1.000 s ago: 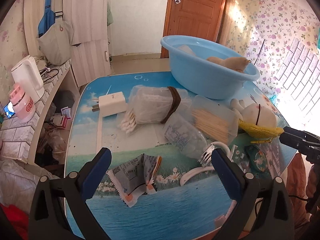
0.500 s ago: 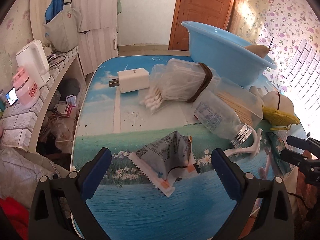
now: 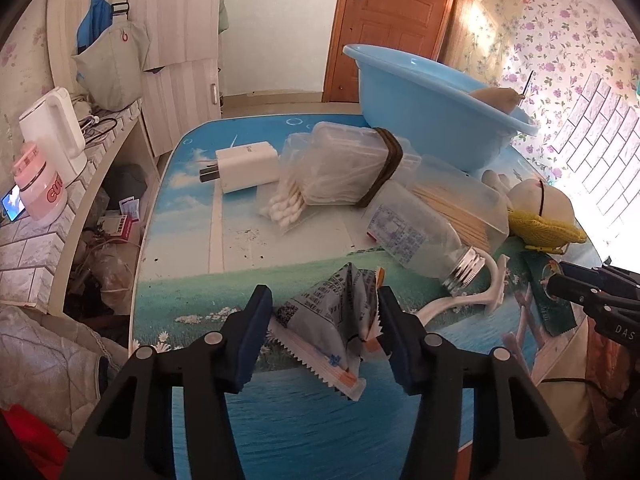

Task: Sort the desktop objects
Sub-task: 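Grasp the grey snack packet with left tool while right tool grasps the green packet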

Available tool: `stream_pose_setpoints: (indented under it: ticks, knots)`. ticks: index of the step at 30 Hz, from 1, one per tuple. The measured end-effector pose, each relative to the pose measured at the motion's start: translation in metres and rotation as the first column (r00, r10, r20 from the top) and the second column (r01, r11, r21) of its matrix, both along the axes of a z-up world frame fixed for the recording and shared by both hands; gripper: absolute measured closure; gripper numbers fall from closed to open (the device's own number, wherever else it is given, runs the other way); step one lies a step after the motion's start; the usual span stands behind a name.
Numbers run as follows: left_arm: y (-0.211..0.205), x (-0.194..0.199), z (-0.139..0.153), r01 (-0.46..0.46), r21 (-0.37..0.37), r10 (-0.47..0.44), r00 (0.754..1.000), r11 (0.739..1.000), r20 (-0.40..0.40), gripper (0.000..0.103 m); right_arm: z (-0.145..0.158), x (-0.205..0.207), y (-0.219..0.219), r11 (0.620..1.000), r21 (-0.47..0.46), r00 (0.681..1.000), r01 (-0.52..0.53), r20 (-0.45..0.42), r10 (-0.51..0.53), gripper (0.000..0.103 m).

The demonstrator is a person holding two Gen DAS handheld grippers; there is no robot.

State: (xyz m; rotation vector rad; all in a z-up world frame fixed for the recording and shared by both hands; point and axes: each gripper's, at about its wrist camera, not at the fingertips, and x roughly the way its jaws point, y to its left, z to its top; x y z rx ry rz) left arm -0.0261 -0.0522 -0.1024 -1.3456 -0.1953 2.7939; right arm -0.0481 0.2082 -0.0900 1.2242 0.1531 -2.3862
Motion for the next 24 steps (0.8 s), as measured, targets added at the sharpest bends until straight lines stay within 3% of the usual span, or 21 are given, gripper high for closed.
stream_pose_setpoints:
  ticks: [6, 9, 15, 20, 21, 23, 24]
  knots:
    - [0.007, 0.001, 0.000, 0.016, -0.025, -0.016, 1.000, 1.000, 0.008, 0.051, 0.002, -0.003, 0.009, 0.998, -0.055, 0.998, 0.015, 0.059, -0.012, 0.071]
    - [0.009, 0.001, -0.002, 0.013, -0.028, -0.013, 1.000, 1.000, 0.007, 0.051, 0.004, -0.001, 0.005, 0.999, -0.041, 0.998, 0.034, 0.048, -0.032, 0.051]
    - [0.016, 0.001, -0.005, 0.027, -0.077, -0.027, 1.000, 0.997, -0.002, 0.051, -0.002, 0.002, -0.017, 1.000, -0.004, 0.998, 0.014, 0.061, -0.013, 0.045]
    - [0.012, 0.001, -0.002, 0.035, -0.053, -0.035, 0.999, 0.998, -0.015, 0.060, -0.008, 0.008, -0.036, 0.995, 0.103, 1.000, -0.005, -0.020, 0.007, 0.031]
    - [0.012, 0.001, -0.001, 0.039, -0.052, -0.040, 0.999, 0.998, -0.015, 0.062, -0.008, 0.007, -0.036, 0.995, 0.097, 1.000, -0.004, -0.019, 0.006, 0.033]
    - [0.013, 0.002, 0.001, 0.043, -0.054, -0.044, 0.999, 0.998, -0.018, 0.064, -0.005, 0.006, -0.036, 0.995, 0.094, 0.999, -0.018, -0.031, 0.021, 0.057]
    - [0.014, 0.002, 0.001, 0.045, -0.050, -0.046, 0.999, 0.998, -0.019, 0.066, -0.005, 0.005, -0.035, 0.995, 0.093, 0.999, -0.023, -0.024, 0.026, 0.058]
